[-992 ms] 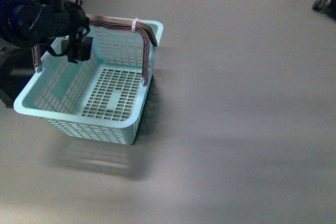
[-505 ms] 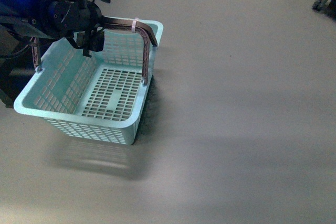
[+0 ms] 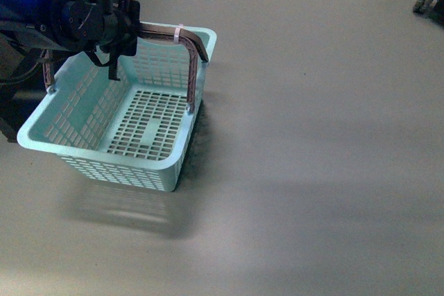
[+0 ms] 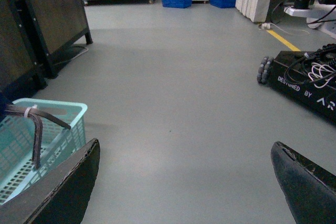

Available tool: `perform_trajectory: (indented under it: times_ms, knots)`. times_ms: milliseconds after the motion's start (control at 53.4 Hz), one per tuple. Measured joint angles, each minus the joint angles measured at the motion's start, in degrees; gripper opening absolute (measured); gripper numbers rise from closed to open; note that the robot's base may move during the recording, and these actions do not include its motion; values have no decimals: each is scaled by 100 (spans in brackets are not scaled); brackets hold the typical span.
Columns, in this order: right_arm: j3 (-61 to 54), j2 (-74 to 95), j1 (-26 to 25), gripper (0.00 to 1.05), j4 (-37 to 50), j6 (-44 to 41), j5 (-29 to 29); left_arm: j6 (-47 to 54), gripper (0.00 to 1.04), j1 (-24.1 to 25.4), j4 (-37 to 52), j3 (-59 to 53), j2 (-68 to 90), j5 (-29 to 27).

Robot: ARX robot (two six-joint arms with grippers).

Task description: Pick mango and avocado into basket

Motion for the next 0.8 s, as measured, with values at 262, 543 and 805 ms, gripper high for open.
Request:
perform_trajectory:
  times_ms: [262,543,805]
  knots:
    - [0,0,0,96,0,0,0,-92,16,-26,369,-949,-590,-11]
    - [0,0,0,96,0,0,0,-472,16,-422,678,-2859,-2817,-319]
    - [0,2,0,96,0,2,0,-542,16,-752,522,-3945,-4498,-667]
